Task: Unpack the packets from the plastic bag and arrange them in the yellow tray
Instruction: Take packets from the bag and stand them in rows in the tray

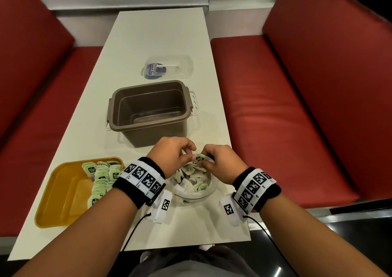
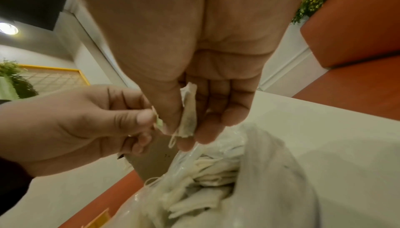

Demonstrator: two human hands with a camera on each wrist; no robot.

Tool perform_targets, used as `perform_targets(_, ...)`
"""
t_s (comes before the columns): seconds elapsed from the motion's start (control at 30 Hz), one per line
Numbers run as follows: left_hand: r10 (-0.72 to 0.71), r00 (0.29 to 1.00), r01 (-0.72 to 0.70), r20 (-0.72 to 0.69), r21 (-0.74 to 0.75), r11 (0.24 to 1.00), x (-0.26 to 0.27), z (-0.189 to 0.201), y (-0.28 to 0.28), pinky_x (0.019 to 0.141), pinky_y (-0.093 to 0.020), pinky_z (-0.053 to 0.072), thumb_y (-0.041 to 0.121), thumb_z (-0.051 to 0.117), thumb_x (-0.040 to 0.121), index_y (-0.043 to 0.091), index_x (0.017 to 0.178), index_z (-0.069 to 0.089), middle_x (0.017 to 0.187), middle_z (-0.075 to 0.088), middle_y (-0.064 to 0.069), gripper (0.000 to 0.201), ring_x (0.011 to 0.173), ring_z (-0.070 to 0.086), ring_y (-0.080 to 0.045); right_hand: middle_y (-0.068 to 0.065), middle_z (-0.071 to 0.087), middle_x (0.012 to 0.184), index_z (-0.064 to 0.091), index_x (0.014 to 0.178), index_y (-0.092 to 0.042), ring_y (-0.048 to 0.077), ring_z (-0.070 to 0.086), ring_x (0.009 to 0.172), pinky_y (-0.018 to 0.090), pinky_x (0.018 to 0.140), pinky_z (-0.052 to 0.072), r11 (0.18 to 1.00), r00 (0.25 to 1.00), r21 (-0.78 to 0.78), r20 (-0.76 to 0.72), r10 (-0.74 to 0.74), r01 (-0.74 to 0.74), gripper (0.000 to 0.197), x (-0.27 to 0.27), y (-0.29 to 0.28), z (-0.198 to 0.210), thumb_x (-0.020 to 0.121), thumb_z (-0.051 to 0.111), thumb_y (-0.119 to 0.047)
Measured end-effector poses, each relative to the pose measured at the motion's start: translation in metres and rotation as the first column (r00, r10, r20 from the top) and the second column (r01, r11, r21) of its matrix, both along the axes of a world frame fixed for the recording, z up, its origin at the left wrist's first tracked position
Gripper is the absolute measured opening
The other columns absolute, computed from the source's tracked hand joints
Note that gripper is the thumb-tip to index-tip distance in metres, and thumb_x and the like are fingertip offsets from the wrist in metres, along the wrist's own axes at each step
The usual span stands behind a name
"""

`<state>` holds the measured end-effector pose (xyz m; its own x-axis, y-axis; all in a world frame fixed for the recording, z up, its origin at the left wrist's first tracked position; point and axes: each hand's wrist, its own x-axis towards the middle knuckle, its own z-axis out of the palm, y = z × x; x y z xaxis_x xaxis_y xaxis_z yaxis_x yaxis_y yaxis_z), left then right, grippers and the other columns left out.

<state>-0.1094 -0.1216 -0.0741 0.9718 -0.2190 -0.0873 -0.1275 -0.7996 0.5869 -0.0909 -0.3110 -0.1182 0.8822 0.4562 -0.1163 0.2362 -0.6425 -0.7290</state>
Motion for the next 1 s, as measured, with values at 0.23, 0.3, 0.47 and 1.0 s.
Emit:
perform_targets(0.23,-0.028,0.983,0.078,-0.181,0.273,0.959,0.011,-0.031,-0.018,0.086,-0.032,0.051,0.024,0.059,0.091,0.031,0.109,0.07,0.101,0.069,0.001,0.022,0.094,0.064,-0.02,-0.011,0.057,0.059,0.054,0.091,-0.017,0.003,0.052,0.055,0.02,0.055,0.038,0.992,0.991,0.017,-0.058,-0.122,0.123,0.011,-0.008,-0.009,-0.008,0.086,0.063,-0.012)
perform_targets(0.3,-0.045,0.977,0.115,-0.207,0.337,0.934,0.014,-0.034,-0.022,0.088,-0.032,0.05,0.025,0.059,0.09,0.032,0.113,0.067,0.108,0.067,0.002,0.026,0.102,0.062,-0.021,-0.01,0.052,0.054,0.054,0.088,-0.014,0.004,0.046,0.049,0.018,0.051,0.035,0.986,0.984,0.038,-0.09,-0.157,0.161,0.013,-0.009,-0.009,-0.008,0.085,0.066,-0.011)
perform_targets(0.47,-0.061,0.968,0.15,-0.245,0.363,0.919,0.02,-0.033,-0.025,0.092,-0.032,0.049,0.023,0.068,0.085,0.03,0.113,0.067,0.114,0.064,0.003,0.029,0.107,0.059,-0.019,0.006,0.052,0.063,0.035,0.072,-0.023,0.021,0.055,0.059,0.038,0.058,0.047,0.969,0.964,0.082,-0.145,-0.221,0.234,0.027,-0.008,-0.009,-0.007,0.078,0.059,-0.012)
perform_targets(1.0,-0.12,0.993,0.12,-0.004,0.058,0.991,0.011,0.02,0.004,0.074,-0.02,0.049,0.014,0.077,0.076,0.029,0.103,0.061,0.094,0.059,0.013,0.035,0.071,0.059,-0.005,-0.005,0.068,0.081,0.068,0.095,-0.021,0.01,0.063,0.071,0.029,0.07,0.053,0.986,0.989,0.136,-0.12,-0.084,0.1,0.01,-0.005,0.012,-0.007,0.088,0.067,-0.014)
